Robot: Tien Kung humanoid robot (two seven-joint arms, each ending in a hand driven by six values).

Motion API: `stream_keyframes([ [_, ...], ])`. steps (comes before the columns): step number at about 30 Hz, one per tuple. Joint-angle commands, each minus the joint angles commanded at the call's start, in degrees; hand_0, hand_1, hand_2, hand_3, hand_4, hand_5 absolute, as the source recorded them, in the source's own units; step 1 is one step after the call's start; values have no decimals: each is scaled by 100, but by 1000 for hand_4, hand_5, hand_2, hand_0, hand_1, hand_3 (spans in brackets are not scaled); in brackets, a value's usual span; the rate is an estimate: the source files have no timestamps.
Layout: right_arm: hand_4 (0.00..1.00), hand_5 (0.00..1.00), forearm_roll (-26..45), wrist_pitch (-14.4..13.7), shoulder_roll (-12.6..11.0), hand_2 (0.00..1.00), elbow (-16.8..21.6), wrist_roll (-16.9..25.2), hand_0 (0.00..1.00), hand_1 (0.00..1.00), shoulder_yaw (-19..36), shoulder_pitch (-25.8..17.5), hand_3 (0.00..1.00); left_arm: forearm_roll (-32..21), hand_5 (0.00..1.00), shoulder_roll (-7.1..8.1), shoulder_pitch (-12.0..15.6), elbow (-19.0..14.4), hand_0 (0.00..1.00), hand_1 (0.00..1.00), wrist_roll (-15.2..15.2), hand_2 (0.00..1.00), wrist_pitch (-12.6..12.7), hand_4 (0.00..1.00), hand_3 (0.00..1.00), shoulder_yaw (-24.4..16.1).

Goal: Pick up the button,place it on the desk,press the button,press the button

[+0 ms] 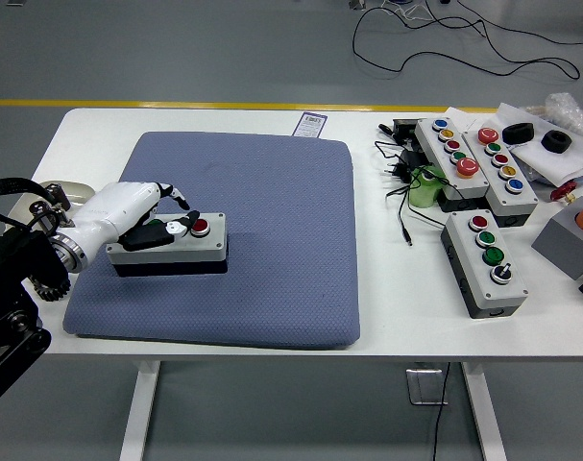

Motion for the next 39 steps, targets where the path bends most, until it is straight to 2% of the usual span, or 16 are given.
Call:
stream_keyframes([
  [4,428,269,-11,2,-2,689,0,-5,663,671,-6,12,591,-79,998,-18,-33,-32,2,2,-46,2,1,632,647,152],
  [8,428,269,-14,0,-2,689,0,-7,663,671,-7,20,591,-94,998,-39,-50,104,2,2,-6,2,-109,629,650,293],
  [15,428,268,-23,-1,0,689,0,-12,662,671,-7,25,592,-43,998,-108,-113,545,2,2,-21,2,-107,629,651,473],
  [18,428,266,-24,-2,1,689,0,-11,663,671,-6,26,592,-25,998,-132,-108,633,2,2,2,2,-120,624,652,473],
  [22,428,266,-23,-2,-2,689,0,-7,663,671,-6,25,592,-22,998,-122,-87,633,2,2,40,2,-305,624,652,483],
  [24,428,266,-6,-4,-1,689,0,-5,663,671,-7,26,592,-13,998,-105,-78,615,2,2,75,2,-475,624,651,519],
  [26,428,266,-11,-2,-1,689,0,-6,663,671,-10,28,592,-5,998,-96,-68,614,2,2,76,2,-503,624,651,546],
  [29,428,266,-11,-2,1,689,0,-8,663,671,-11,26,592,-5,998,-107,-43,555,2,2,35,2,-330,624,651,477],
  [33,428,266,-28,3,2,689,0,-12,663,671,0,22,592,-23,998,-126,-4,406,2,2,-35,2,52,618,653,334],
  [35,428,266,-7,1,2,689,0,-10,663,671,-9,18,592,-102,998,-176,119,280,2,2,-97,2,298,618,653,148],
  [38,427,267,9,1,-5,689,0,-5,663,671,-14,12,592,-312,998,-397,351,154,2,2,-229,2,683,619,654,-235],
  [39,427,267,14,2,-10,689,0,-1,663,671,-8,6,592,-601,998,-685,522,172,2,2,-403,2,1079,619,654,-591],
])
